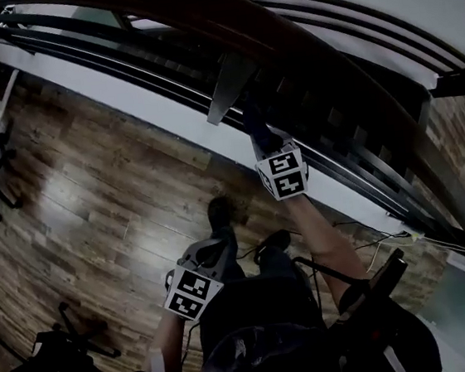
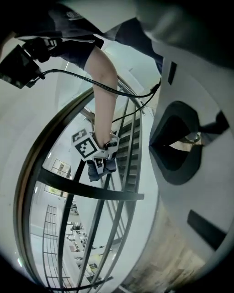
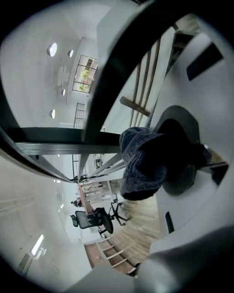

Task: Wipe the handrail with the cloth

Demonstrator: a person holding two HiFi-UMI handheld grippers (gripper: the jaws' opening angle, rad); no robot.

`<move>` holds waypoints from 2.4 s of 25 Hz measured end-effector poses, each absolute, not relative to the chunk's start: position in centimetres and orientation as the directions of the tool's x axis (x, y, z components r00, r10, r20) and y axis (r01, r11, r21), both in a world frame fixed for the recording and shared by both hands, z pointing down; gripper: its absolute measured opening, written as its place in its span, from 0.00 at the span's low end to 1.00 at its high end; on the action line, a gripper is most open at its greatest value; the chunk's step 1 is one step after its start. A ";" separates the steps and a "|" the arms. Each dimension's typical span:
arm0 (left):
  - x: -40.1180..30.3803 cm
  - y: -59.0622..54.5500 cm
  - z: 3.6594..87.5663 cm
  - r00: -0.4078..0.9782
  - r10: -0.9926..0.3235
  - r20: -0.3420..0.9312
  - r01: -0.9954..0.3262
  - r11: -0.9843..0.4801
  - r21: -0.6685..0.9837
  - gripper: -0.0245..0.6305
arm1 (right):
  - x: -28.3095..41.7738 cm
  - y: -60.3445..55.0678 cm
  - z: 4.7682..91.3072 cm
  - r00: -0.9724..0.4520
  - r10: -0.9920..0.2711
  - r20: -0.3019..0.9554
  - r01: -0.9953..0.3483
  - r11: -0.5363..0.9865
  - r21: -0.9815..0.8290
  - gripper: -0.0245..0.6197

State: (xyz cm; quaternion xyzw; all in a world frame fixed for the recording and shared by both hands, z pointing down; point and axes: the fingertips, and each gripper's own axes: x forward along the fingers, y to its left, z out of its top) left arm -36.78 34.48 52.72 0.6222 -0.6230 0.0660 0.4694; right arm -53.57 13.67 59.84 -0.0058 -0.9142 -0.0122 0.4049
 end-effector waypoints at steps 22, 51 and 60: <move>-29.3 27.1 59.1 0.412 -0.651 0.638 -0.802 0.074 0.592 0.05 | -46.4 2.9 66.0 -0.557 -0.118 0.822 0.078 0.978 0.193 0.10; 12.7 2.1 57.0 0.683 -0.172 0.710 -0.624 -0.642 0.445 0.05 | 19.7 -33.3 62.7 -0.420 -0.445 0.791 -0.517 0.834 0.195 0.10; 17.2 -8.6 54.4 0.724 -0.092 0.684 -0.511 -0.737 0.442 0.05 | 38.5 -44.6 62.2 -0.098 -0.501 0.860 -0.697 0.652 0.300 0.10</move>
